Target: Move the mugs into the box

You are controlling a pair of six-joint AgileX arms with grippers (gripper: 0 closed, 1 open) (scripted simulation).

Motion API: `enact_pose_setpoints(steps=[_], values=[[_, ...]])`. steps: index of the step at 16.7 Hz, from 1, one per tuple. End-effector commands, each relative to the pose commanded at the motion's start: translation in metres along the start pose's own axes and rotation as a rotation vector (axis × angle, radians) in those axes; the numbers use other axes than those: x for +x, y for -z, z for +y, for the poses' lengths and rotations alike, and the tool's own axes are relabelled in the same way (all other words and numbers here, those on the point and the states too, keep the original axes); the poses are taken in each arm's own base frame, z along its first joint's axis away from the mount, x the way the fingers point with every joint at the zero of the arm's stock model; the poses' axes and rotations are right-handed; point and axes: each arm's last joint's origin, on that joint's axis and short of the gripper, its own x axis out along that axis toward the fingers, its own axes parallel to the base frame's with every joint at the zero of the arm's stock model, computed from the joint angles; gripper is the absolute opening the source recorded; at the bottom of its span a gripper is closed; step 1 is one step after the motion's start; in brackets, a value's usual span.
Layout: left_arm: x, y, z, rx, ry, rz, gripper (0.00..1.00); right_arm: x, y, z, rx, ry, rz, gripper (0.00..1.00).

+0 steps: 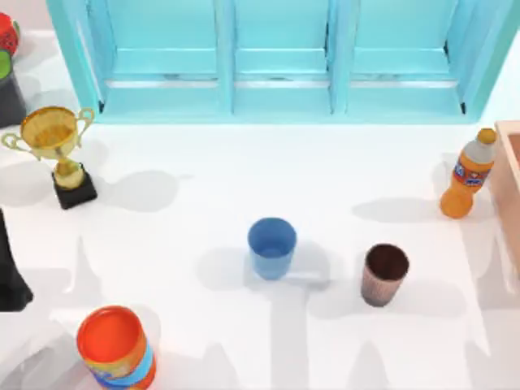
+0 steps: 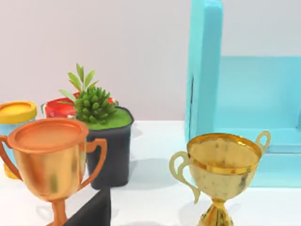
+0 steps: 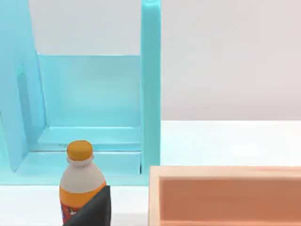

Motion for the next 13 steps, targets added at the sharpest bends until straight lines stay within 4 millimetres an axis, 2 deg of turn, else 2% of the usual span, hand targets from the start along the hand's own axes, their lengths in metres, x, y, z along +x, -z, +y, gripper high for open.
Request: enact_pose_setpoints(steps=[3,5,9,11,13], values=[[0.0,0.0,0.0,0.0,0.0,0.0,1.0,0.0,-0.002,0.0,0.005,-0.005,0.009,1.0],[0.0,0.0,0.0,0.0,0.0,0.0,1.0,0.0,-0.011,0.003,0.027,-0.025,0.057,1.0],[0.0,0.0,0.0,0.0,0.0,0.0,1.0,0.008,-0.051,0.012,0.099,-0.086,0.255,1.0],[0.0,0.0,0.0,0.0,0.0,0.0,1.0,0.021,-0.073,0.02,0.132,-0.114,0.414,1.0],[0.0,0.0,0.0,0.0,0.0,0.0,1.0,0.042,-0.091,0.032,0.153,-0.132,0.608,1.0]])
